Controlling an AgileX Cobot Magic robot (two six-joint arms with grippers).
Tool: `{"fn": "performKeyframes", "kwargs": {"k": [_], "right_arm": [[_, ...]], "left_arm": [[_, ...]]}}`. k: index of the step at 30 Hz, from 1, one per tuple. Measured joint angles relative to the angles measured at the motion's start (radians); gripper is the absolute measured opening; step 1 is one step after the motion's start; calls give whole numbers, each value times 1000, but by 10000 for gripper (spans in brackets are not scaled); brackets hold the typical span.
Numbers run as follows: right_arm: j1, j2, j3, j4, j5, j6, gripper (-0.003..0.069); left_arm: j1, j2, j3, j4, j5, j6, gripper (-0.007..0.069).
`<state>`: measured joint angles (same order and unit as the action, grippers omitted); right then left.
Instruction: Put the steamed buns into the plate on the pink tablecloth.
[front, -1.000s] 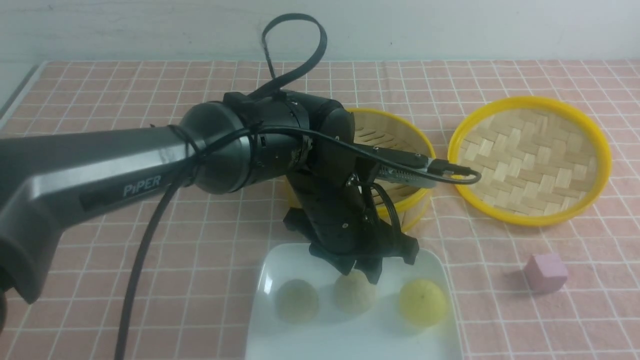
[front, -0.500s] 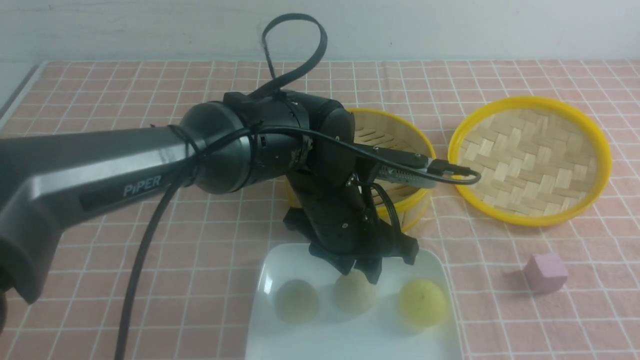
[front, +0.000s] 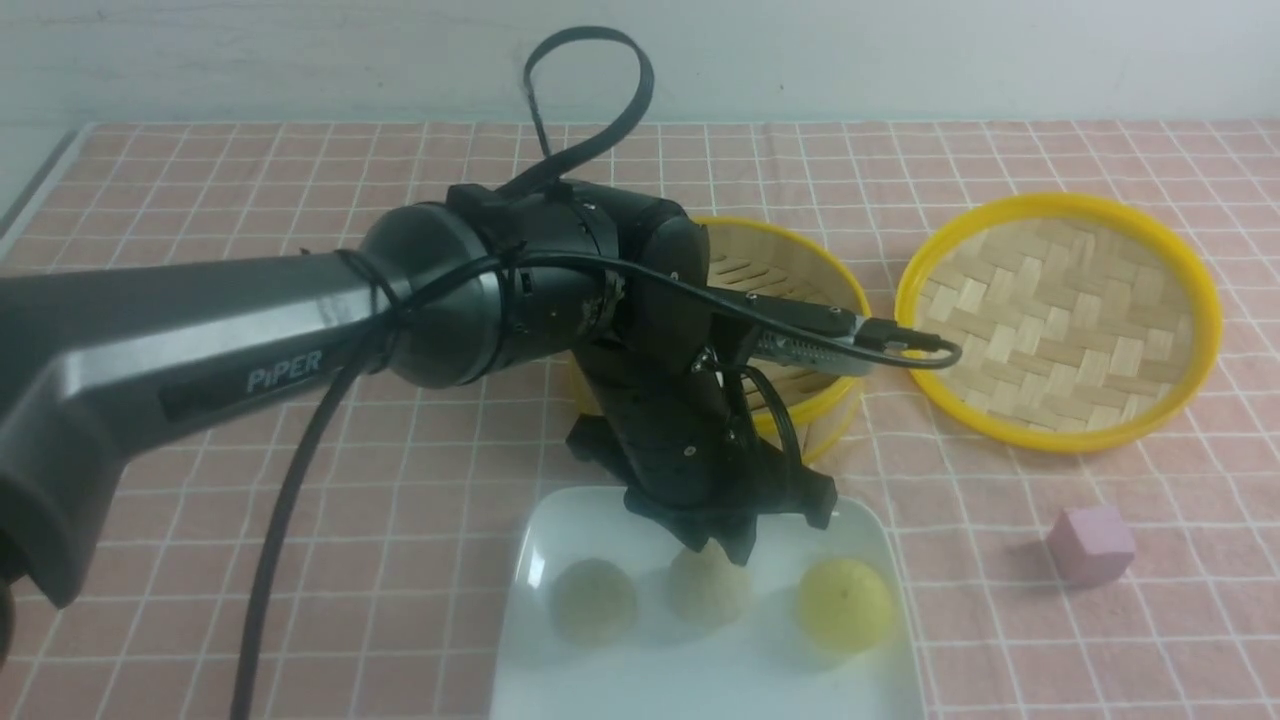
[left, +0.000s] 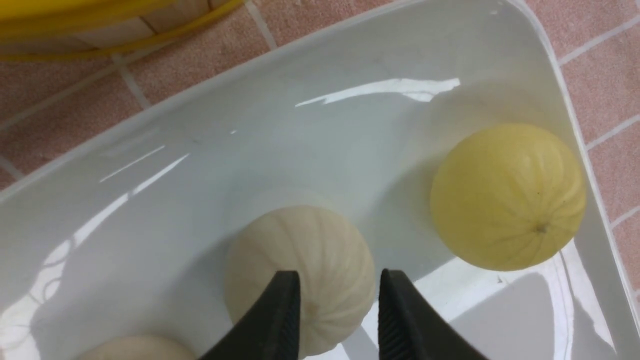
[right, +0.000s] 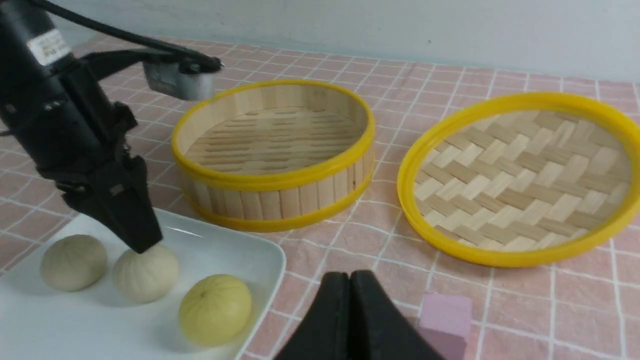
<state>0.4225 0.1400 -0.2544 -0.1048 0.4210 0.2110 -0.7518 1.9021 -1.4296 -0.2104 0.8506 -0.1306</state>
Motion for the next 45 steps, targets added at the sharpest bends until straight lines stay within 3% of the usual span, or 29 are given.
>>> {"fn": "performKeyframes", "kwargs": {"k": [14,22,31,39,45], "right_arm": [[-294,-150,206,11,3,0,15],[-372,-150,264,12,-17,1,23],[-376,-150,266,30,-29,2,36],[-376,-150,266,33,-29,2,43],[-376,-150,266,33,-29,2,48]], "left_arm": [[0,-122,0,72,18,8,5],[-22,-279,0,88,67,7,1],[-41,-497,0,149,148,7,1],[-41,-735,1,284,338,-29,1],[-41,-998,140,291,350,-89,1]]}}
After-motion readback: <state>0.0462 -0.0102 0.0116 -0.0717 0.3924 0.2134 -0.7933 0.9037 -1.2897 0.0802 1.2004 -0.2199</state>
